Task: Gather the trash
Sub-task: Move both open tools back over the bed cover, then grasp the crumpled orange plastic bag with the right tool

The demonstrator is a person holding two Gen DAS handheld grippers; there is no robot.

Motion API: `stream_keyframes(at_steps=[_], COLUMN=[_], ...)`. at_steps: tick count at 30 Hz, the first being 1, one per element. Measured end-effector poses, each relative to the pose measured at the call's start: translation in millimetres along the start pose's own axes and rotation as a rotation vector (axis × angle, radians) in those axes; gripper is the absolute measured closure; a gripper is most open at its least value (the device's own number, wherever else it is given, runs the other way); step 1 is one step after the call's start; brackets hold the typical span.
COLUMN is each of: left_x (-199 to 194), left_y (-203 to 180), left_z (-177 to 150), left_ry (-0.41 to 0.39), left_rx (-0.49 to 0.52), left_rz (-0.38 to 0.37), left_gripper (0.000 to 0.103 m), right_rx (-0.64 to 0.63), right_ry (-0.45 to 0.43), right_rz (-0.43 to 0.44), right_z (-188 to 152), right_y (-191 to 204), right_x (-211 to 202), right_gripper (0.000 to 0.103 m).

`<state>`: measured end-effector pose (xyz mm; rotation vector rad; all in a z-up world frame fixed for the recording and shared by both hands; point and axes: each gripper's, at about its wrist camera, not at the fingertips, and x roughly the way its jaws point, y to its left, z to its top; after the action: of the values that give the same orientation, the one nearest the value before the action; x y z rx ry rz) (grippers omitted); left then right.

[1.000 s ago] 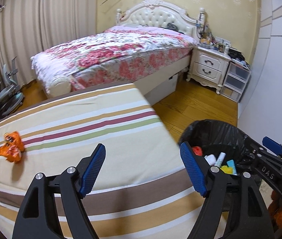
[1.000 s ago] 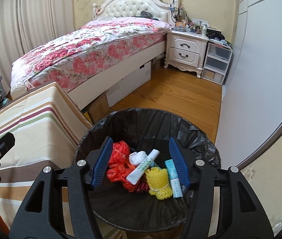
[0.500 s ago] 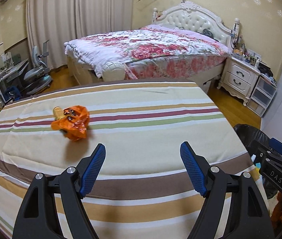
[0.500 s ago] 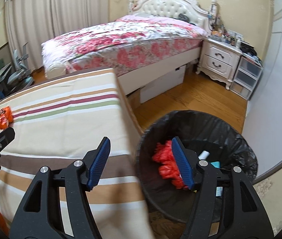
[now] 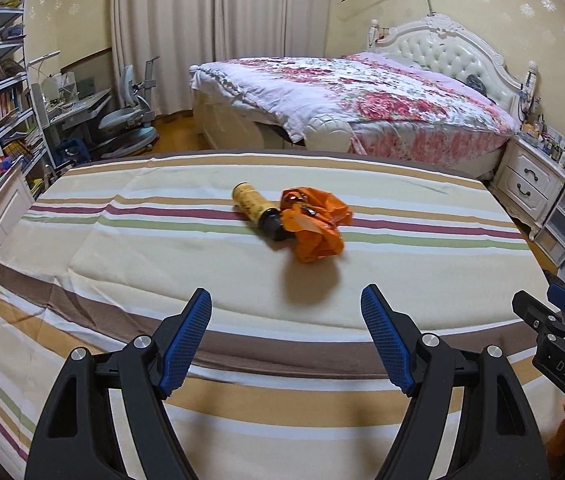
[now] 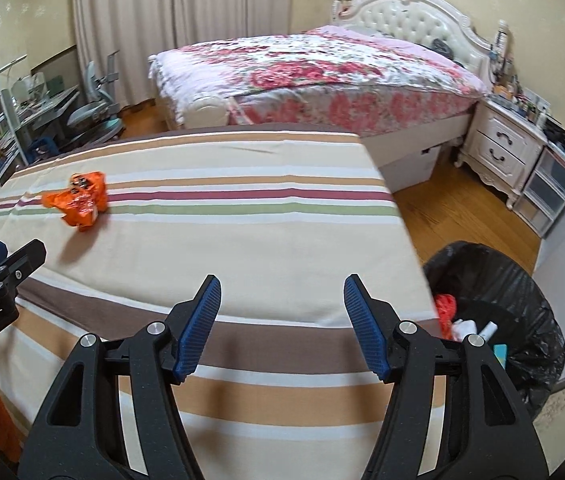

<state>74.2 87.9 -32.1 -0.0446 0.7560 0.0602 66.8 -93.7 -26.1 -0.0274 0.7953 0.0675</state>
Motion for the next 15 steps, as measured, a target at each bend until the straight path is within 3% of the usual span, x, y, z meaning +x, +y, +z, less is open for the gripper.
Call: stream_keyframes(at_steps=[15], left_x=[5], left_y=[77], left_z=[-4], left_ry=[0.013], left_rx=[-0.084], left_rz=[0.099], left_gripper=[0.028], right_rx=[-0.116], right_ry=[0.014], right_rz=[0.135], right_z=[16], right_y=[88], right_x=[9], right_gripper=[0.04])
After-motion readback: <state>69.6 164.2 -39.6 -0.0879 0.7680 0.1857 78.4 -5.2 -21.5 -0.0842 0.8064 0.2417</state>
